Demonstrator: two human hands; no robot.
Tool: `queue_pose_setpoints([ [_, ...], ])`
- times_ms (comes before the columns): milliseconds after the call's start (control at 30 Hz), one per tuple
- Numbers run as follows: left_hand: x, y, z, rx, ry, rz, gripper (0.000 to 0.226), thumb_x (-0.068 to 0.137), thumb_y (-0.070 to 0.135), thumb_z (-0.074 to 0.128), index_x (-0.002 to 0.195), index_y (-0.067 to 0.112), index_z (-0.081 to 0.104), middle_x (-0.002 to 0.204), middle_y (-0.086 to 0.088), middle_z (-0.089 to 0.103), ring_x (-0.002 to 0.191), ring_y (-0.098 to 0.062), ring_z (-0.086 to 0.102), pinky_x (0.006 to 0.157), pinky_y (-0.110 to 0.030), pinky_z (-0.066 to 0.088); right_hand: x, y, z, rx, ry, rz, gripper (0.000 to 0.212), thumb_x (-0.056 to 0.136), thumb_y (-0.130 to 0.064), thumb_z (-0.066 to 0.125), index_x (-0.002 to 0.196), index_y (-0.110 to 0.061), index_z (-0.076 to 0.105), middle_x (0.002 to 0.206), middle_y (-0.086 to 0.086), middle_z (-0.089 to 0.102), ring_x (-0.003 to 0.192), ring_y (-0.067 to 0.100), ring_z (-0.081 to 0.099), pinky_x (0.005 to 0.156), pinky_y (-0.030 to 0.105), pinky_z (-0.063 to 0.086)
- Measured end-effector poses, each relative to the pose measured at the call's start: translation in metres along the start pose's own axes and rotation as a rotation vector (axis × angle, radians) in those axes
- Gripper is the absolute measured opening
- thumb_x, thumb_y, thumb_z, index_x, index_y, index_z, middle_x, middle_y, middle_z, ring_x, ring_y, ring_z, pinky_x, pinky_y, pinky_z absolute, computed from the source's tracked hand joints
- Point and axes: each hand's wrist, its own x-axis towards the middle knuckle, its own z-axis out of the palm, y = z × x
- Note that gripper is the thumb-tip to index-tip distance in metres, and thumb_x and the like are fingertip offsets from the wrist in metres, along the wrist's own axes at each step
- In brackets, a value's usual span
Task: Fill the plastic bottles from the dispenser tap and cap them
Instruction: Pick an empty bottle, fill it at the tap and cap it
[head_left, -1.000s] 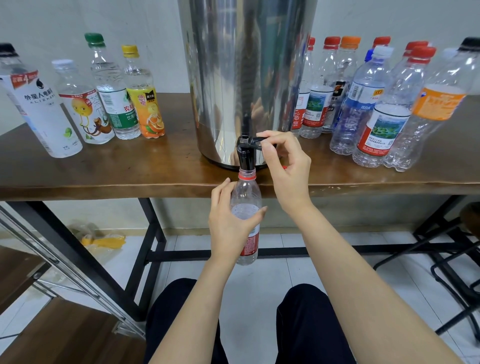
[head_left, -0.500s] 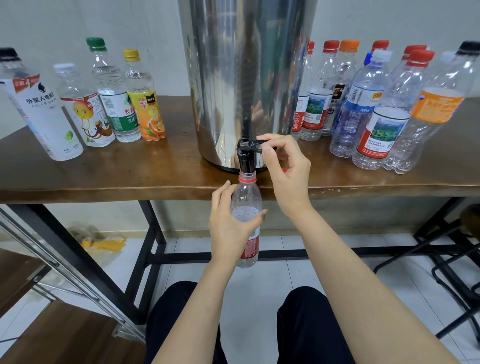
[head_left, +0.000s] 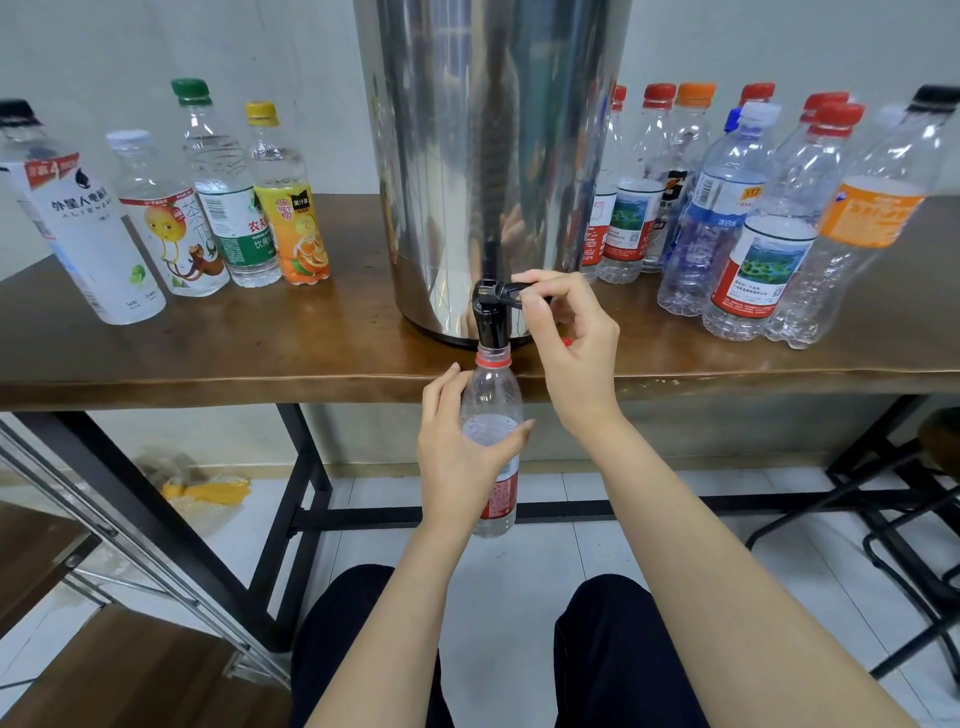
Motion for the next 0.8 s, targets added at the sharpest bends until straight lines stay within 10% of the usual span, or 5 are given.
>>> queue_pose_setpoints([
  [800,-0.0005,0.0042,-0.0015,-0.005,-0.008,-0.012,0.078,0.069,0.036,0.088,0.136,0.019,0.051,0.142,0.006,0.045,0.124,0.001,0.04,0.096,-0.006,0.03,0.0001,0.0024,-0.0003,-0.004,-0.004,-0.004,0.012,0.096,-0.028,0.055,0.095,-0.019,0.063,0.11,-0.01,0.068,0.102,0.018,0.063,0.08,0.05,0.051],
])
